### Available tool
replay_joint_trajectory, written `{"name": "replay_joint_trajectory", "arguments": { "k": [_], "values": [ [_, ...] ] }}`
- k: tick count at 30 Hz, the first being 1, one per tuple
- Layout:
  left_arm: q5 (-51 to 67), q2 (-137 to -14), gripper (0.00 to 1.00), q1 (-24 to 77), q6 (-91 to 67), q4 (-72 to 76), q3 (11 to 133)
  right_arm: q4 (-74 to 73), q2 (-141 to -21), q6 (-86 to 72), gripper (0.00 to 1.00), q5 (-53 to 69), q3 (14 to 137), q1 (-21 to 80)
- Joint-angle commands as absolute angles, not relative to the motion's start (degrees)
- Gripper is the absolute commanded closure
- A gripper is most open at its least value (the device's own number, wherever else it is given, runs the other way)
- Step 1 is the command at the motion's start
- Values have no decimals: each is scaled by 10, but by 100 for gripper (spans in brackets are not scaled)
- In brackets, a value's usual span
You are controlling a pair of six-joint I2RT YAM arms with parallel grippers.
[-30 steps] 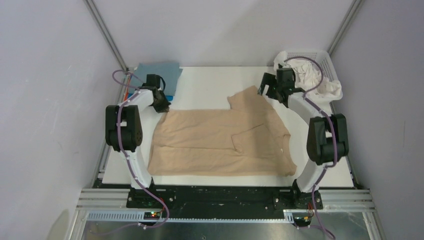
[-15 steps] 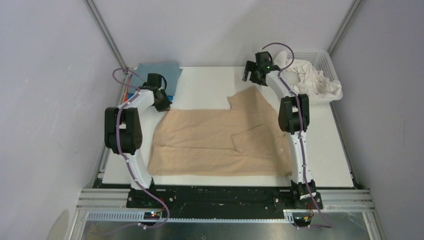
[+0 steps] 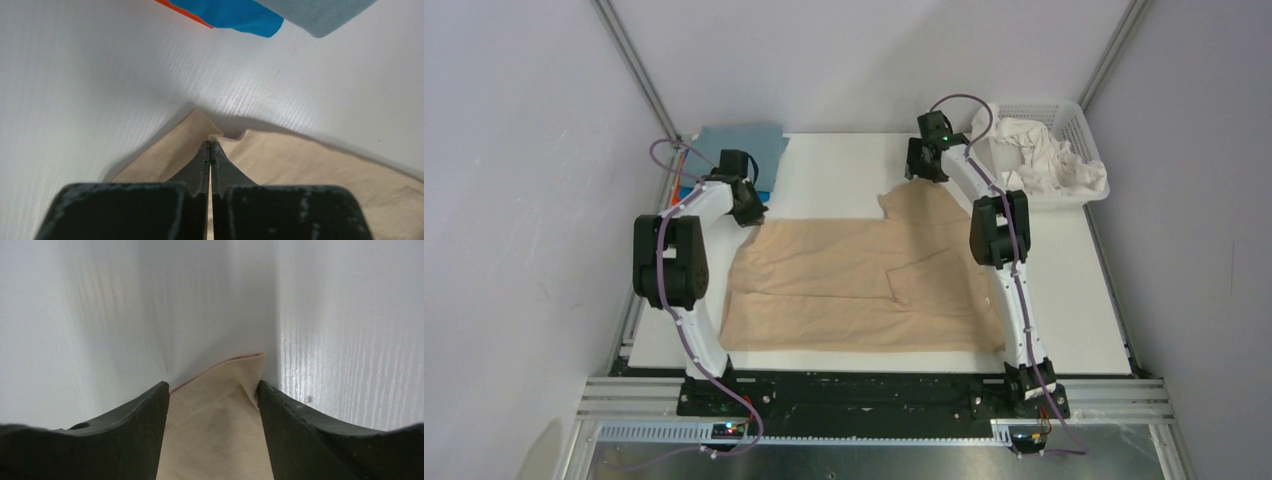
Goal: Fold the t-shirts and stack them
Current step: Grab the side of the flattened tshirt furthest away from the robot with both arms
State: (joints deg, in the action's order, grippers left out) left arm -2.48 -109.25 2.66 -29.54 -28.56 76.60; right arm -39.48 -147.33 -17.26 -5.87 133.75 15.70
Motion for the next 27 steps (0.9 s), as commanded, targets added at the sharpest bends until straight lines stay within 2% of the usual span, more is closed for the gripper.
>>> {"name": "replay_joint_trajectory", "arguments": {
  "k": [1, 3, 4, 6, 9, 10, 11, 15, 20, 27],
  "values": [
    [-33, -1057, 100, 31, -298, -278, 761, -415, -1474, -137, 35, -109, 1350, 176],
    [-34, -1056, 100, 31, -298, -278, 759, -411, -1474, -128, 50, -127, 1351, 179],
    [-35, -1056, 100, 32, -298, -277, 758, -409, -1473, -125, 61, -139, 1352, 181],
    [-38, -1056, 100, 32, -297, -276, 758, -401, -1473, -123, 75, -149, 1353, 181],
    [-39, -1056, 100, 32, -297, -275, 761, -381, -1470, -110, 87, -150, 1354, 180],
    [-39, -1056, 100, 33, -297, -273, 760, -376, -1467, -107, 97, -148, 1354, 180],
    [-39, -1055, 100, 33, -296, -273, 762, -369, -1465, -101, 99, -145, 1353, 179],
    [-38, -1044, 100, 35, -294, -269, 757, -337, -1421, -73, 100, -134, 1309, 186],
    [-41, -1022, 100, 47, -297, -258, 734, -250, -1288, -31, 100, -123, 1135, 208],
    [-48, -977, 100, 60, -308, -235, 670, -238, -1135, -31, 100, -96, 948, 231]
  ]
}}
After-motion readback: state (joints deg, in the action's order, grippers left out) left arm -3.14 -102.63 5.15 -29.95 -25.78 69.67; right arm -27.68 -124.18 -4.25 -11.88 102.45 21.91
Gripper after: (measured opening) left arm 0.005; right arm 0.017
